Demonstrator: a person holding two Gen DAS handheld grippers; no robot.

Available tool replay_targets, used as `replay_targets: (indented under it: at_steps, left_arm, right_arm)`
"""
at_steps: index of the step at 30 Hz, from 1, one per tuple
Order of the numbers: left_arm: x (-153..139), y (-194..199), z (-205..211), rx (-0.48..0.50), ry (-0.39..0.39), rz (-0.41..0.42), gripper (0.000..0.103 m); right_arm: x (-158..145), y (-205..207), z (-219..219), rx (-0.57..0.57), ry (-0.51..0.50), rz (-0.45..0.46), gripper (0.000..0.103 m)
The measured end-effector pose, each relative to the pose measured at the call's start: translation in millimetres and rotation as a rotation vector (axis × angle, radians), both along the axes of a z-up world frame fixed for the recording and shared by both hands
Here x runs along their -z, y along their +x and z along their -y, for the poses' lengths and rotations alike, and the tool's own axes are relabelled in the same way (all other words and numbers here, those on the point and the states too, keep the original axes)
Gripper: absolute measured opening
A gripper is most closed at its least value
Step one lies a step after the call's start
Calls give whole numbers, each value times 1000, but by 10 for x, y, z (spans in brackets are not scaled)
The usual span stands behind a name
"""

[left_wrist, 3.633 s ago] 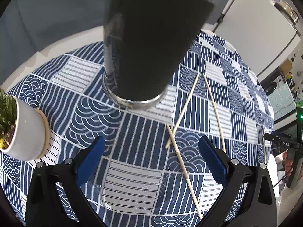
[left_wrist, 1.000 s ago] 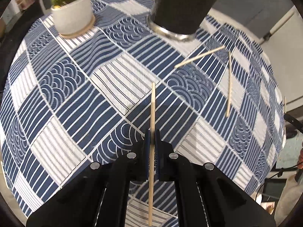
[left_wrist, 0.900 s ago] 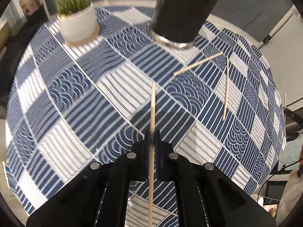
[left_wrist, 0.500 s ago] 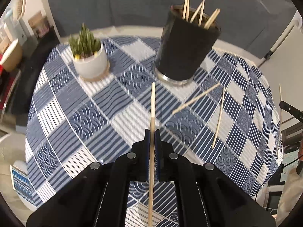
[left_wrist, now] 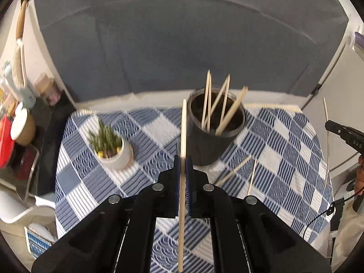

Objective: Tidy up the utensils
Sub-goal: 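Lift both held sticks with the left and right grippers toward the black cup, then lower both sticks into the black cup and open both grippers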

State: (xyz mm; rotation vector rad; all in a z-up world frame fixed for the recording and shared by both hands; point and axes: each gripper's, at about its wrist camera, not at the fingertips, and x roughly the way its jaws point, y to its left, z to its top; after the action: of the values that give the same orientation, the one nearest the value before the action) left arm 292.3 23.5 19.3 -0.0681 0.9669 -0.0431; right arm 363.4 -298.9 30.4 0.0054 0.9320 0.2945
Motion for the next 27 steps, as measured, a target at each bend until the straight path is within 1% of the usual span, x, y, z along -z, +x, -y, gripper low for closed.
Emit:
replay_targets:
  at_steps: [3, 5, 9, 11, 14, 19, 27]
  left_arm:
    - [-176, 175, 66, 14, 2, 31, 5]
    - [-283, 277, 115, 26, -5, 56, 5]
    - [-435, 440, 199, 60, -13, 96, 5]
    - [-491, 516, 222, 73, -15, 118, 5]
    - [-575, 580, 212, 80, -54, 169, 5]
    - [-720, 655, 203, 93, -81, 255, 5]
    - [-853, 805, 183, 134, -69, 353, 5]
  right_arm:
    - [-190, 137, -126, -20, 13, 35, 5]
    - [-305, 237, -224, -47, 43, 57, 5]
    - [-491, 357, -391, -95, 119, 141, 5]
    - [-576, 386, -479, -127, 143, 196, 5]
    - [-670, 421, -636, -175, 172, 263, 5]
    - [-700, 506, -874, -238, 215, 315, 5]
    - [-634, 636, -1250, -314, 206, 323, 5]
